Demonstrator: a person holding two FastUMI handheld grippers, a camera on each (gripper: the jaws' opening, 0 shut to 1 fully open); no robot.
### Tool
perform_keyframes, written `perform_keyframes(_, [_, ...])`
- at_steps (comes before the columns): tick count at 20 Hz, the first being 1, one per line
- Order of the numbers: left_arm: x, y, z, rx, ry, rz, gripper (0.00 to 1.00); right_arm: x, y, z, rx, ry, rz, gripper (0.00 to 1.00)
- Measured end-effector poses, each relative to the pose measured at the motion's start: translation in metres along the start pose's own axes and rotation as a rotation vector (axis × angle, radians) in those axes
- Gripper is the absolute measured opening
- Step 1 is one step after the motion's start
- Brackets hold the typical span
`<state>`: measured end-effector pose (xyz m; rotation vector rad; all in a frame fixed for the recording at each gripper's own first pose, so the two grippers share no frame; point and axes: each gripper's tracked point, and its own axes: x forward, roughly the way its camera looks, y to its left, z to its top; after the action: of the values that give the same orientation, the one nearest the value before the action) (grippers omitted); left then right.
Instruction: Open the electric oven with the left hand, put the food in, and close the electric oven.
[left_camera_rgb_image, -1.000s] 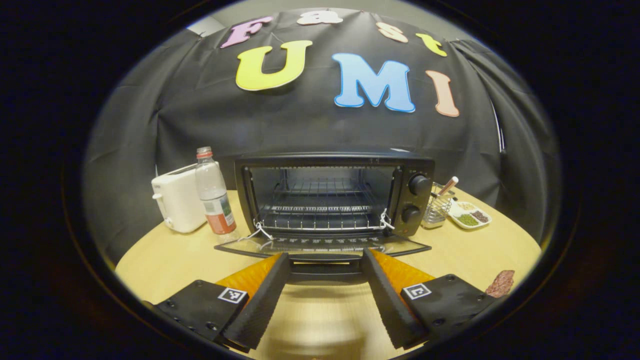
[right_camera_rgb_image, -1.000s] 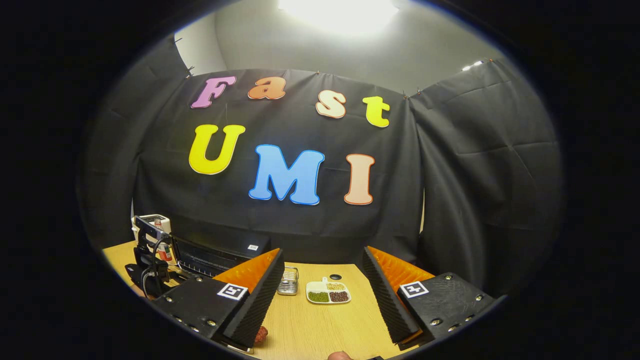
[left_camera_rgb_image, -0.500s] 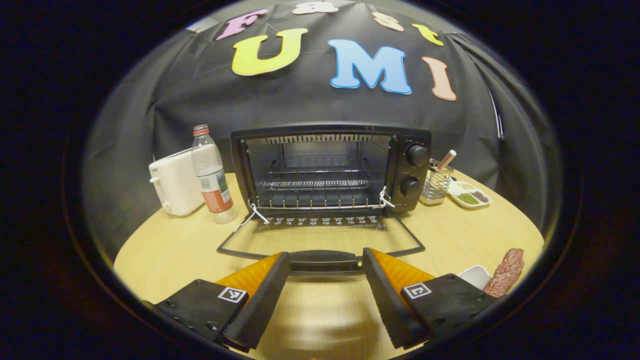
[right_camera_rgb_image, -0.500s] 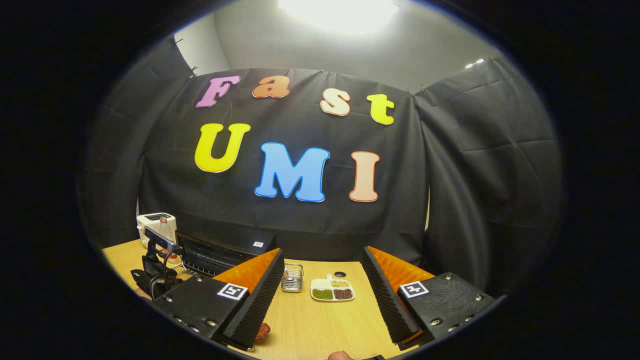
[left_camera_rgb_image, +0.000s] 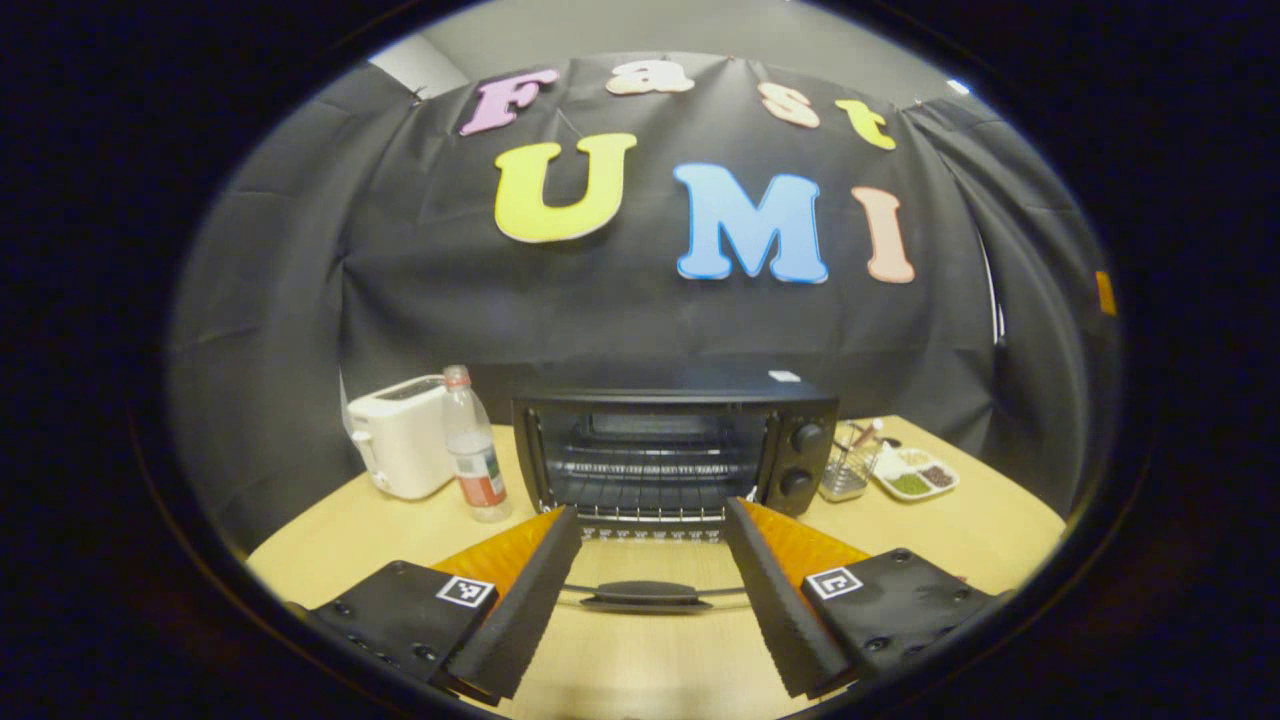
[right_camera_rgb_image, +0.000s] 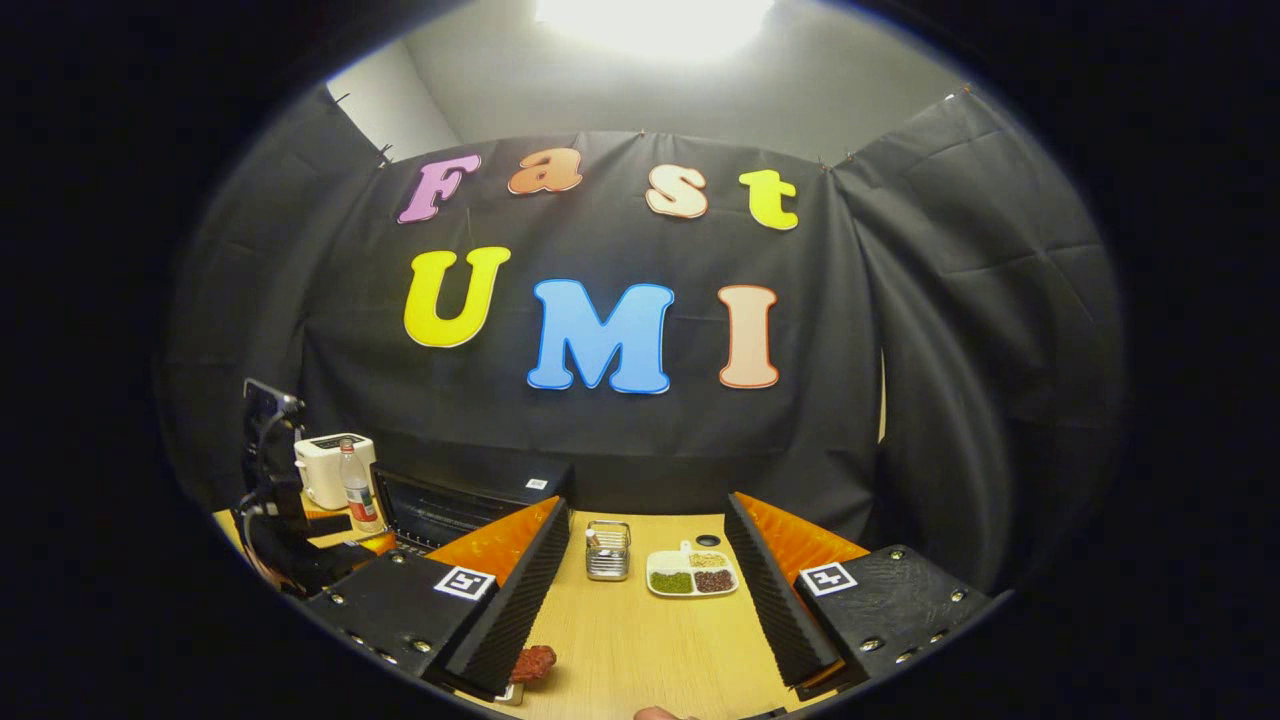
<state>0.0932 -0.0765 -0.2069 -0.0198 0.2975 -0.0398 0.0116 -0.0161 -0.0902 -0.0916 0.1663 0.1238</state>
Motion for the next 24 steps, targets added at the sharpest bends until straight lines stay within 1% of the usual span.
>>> perform_keyframes(1, [-0.009,0.002,0.015,-0.005,-0.028,0.009,1.0,0.002,0.003,-0.006,0.013,0.011,0.023,0.95])
perform_keyframes(3, [-0.028,0.009,0.04,-0.008,-0.076,0.032,0.97,0.008,0.008,-0.021,0.032,0.048,0.06,0.95])
perform_keyframes(4, [-0.039,0.011,0.051,-0.008,-0.094,0.041,1.0,0.01,0.012,-0.031,0.04,0.074,0.084,0.95])
perform_keyframes(5, [-0.05,0.015,0.06,-0.01,-0.109,0.053,0.97,0.012,0.015,-0.039,0.05,0.099,0.107,0.95])
perform_keyframes(7, [-0.07,0.021,0.077,-0.018,-0.14,0.075,0.97,0.016,0.023,-0.056,0.082,0.15,0.154,0.95])
perform_keyframes(10, [-0.095,0.032,0.093,-0.016,-0.173,0.095,0.97,0.02,0.031,-0.08,0.154,0.241,0.196,0.95])
perform_keyframes(13, [-0.11,0.047,0.11,0.001,-0.196,0.114,0.97,0.024,0.042,-0.1,0.213,0.316,0.219,0.96])
perform_keyframes(14, [-0.115,0.05,0.114,0.002,-0.204,0.116,1.0,0.024,0.046,-0.108,0.231,0.342,0.229,0.96])
perform_keyframes(17, [-0.127,0.062,0.126,-0.009,-0.222,0.132,1.0,0.023,0.06,-0.136,0.301,0.455,0.265,0.96])
perform_keyframes(19, [-0.133,0.069,0.126,-0.019,-0.225,0.139,1.0,0.02,0.064,-0.155,0.313,0.531,0.259,0.96])
perform_keyframes(24, [-0.14,0.089,0.116,-0.007,-0.201,0.181,1.0,0.014,0.08,-0.189,0.379,0.642,0.282,0.96])
